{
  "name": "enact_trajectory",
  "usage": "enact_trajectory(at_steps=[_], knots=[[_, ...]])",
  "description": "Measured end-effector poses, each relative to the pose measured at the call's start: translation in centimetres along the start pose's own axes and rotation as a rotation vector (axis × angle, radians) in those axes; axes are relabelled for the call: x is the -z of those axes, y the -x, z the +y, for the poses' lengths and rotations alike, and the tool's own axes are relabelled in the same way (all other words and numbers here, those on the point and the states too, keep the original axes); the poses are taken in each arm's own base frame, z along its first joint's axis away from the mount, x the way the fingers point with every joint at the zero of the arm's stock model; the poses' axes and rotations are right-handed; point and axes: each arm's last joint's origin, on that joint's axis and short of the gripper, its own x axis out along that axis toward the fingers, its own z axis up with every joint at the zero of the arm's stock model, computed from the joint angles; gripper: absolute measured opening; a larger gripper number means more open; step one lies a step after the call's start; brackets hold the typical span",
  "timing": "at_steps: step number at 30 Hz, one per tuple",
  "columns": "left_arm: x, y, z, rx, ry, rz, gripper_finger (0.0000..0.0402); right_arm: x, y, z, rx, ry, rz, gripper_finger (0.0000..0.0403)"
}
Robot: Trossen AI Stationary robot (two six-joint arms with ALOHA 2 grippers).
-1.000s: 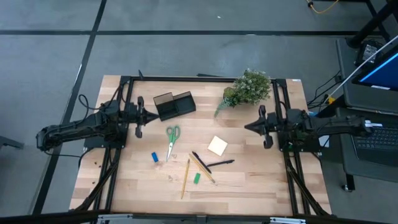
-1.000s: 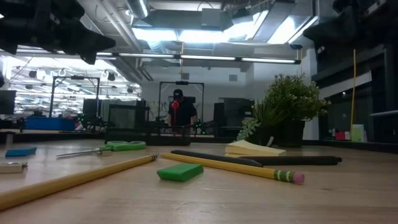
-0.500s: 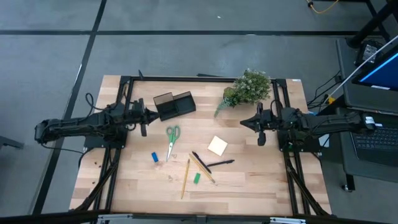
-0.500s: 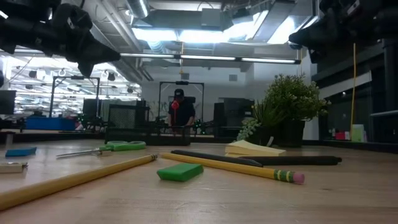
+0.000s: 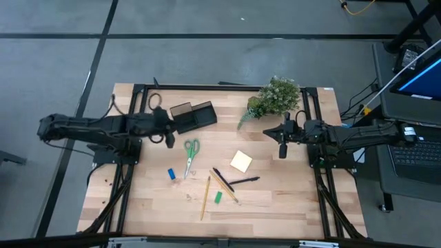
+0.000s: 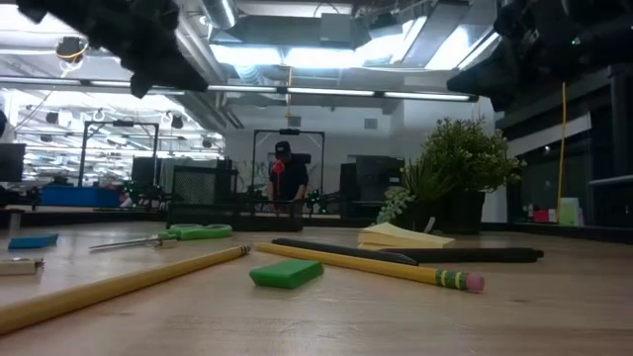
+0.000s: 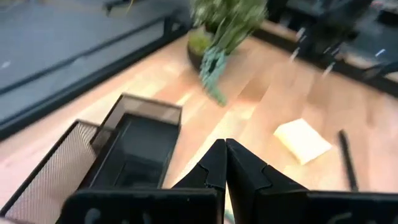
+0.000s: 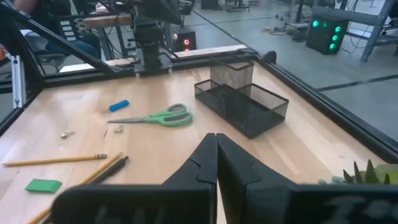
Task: Pick and place office supplies into organizer
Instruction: Put the green scissors into the desk organizer
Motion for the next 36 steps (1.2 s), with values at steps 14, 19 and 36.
enact_trajectory(at_steps=[14,19,36], knots=[[-2.4,-2.8,-6.7,-0.171,0.014,0.285,0.0001,0.2,0.0,0.0,0.004,0.138,0.022,0.0007],[-2.0,-3.0,-9.4,-0.16,0.008,0.333,0.0002,0.2,0.0,0.0,0.003,0.164,0.022,0.0007],[1.3,-5.9,-10.4,-0.364,0.248,0.415,0.0003,0.5,0.0,0.0,0.001,0.137,0.043,0.0007]])
